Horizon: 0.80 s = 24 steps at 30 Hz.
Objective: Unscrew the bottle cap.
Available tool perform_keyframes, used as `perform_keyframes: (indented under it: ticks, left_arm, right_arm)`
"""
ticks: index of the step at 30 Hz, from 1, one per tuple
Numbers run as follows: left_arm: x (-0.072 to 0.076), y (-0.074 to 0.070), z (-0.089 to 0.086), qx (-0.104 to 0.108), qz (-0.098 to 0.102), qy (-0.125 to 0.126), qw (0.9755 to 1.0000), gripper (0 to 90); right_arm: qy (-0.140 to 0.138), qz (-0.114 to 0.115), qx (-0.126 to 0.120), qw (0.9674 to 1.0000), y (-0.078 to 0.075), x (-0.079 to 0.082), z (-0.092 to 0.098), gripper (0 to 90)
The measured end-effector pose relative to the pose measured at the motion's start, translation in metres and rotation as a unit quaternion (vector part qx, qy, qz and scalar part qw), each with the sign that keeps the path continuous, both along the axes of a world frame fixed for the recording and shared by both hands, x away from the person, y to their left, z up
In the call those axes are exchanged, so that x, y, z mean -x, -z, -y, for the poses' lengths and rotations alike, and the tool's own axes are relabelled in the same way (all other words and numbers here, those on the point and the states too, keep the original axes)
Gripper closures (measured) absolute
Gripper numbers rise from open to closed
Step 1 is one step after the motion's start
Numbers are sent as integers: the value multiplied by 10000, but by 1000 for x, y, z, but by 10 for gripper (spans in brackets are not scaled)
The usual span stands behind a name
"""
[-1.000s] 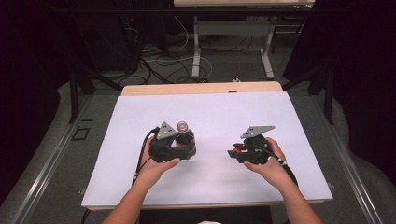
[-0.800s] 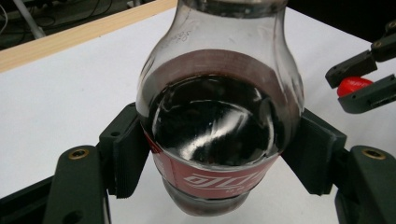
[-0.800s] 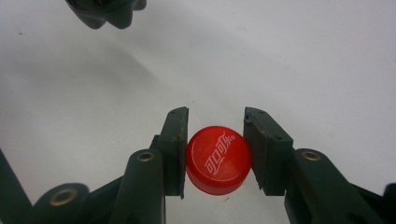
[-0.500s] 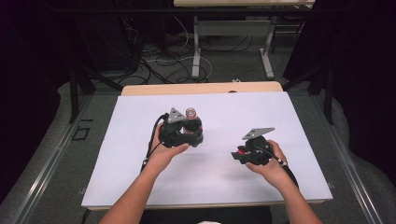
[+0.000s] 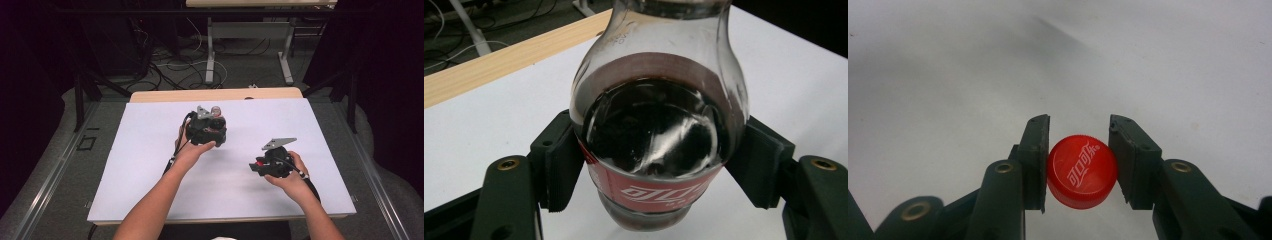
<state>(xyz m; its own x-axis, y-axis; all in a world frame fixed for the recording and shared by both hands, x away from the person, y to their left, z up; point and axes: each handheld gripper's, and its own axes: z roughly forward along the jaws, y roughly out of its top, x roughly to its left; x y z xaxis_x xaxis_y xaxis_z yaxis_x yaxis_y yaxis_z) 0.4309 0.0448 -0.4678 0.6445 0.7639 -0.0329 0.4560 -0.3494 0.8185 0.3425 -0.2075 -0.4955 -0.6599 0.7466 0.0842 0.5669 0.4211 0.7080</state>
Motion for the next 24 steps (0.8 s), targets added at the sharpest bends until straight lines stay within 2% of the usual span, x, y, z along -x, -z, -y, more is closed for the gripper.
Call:
perform_keyframes:
  ticks: [2, 3, 10, 11, 18, 20, 22, 24]
  left_arm:
    - [-5, 6, 4, 90, 3, -87, 9999, 304]
    - [-8, 9, 4, 32, 18, -103, 9999, 304]
    - [-20, 28, 9, 17, -21, -272, 9996, 303]
    - [-21, 30, 10, -15, -101, -261, 9996, 303]
    - [-23, 39, 15, -3, -88, -330, 9994, 301]
    - [-24, 44, 15, -61, -118, -281, 9995, 299]
    - [-22, 47, 13, 3, -41, -267, 9996, 297]
    - [-21, 48, 12, 19, -68, -253, 9997, 295]
  right_arm:
    - [22, -29, -29, 10000, 0, 0, 0, 611]
    - [19, -25, -30, 10000, 1, 0, 0, 611]
    - [-8, -14, -18, 10000, 0, 0, 0, 611]
    - [-20, 9, -30, 10000, 1, -1, 1, 611]
    - [-6, -18, -1, 10000, 1, -1, 1, 611]
    - [8, -9, -22, 10000, 2, -1, 0, 611]
    - [-45, -53, 19, 10000, 2, -1, 0, 612]
    - [-51, -31, 11, 10000, 3, -1, 0, 611]
